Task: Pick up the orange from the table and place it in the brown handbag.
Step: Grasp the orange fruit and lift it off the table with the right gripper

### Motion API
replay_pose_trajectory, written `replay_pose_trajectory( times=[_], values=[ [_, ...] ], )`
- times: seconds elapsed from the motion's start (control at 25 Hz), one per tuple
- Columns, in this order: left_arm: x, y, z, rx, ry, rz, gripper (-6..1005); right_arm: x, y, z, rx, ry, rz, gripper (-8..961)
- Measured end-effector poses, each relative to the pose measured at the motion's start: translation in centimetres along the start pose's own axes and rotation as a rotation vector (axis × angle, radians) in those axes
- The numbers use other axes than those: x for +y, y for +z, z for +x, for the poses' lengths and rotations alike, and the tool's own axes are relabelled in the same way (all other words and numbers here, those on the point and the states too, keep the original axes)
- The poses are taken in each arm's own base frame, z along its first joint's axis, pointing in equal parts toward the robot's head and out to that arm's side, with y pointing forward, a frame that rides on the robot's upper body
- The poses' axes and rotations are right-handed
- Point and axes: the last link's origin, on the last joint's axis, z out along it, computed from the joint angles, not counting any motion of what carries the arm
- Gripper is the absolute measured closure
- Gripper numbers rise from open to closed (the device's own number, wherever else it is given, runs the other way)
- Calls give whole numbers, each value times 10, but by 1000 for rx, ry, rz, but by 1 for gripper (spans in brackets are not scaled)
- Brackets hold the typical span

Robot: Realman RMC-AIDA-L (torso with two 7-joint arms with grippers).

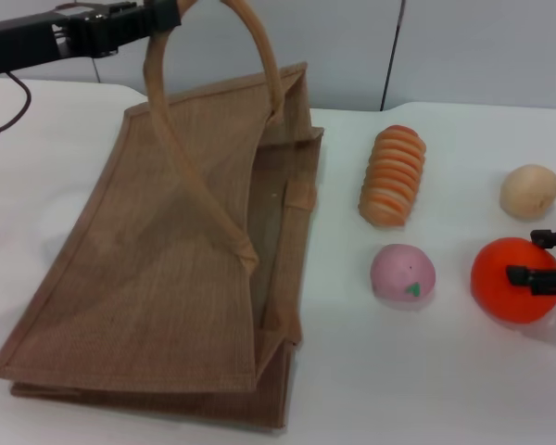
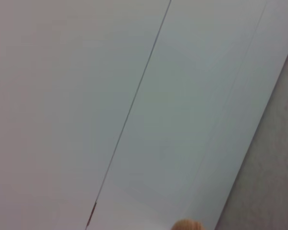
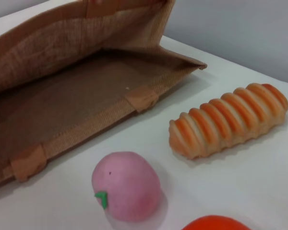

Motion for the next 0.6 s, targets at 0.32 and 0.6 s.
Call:
replay_pose_trajectory(
  times=[0.32,0.6],
  values=[
    [0,1,0,-5,0,-3,870,1,2,-7,3,-5,-16,128],
    [0,-1,-1,-8,-3,1,870,2,3,-7,34,-3,-33,81]
  ],
)
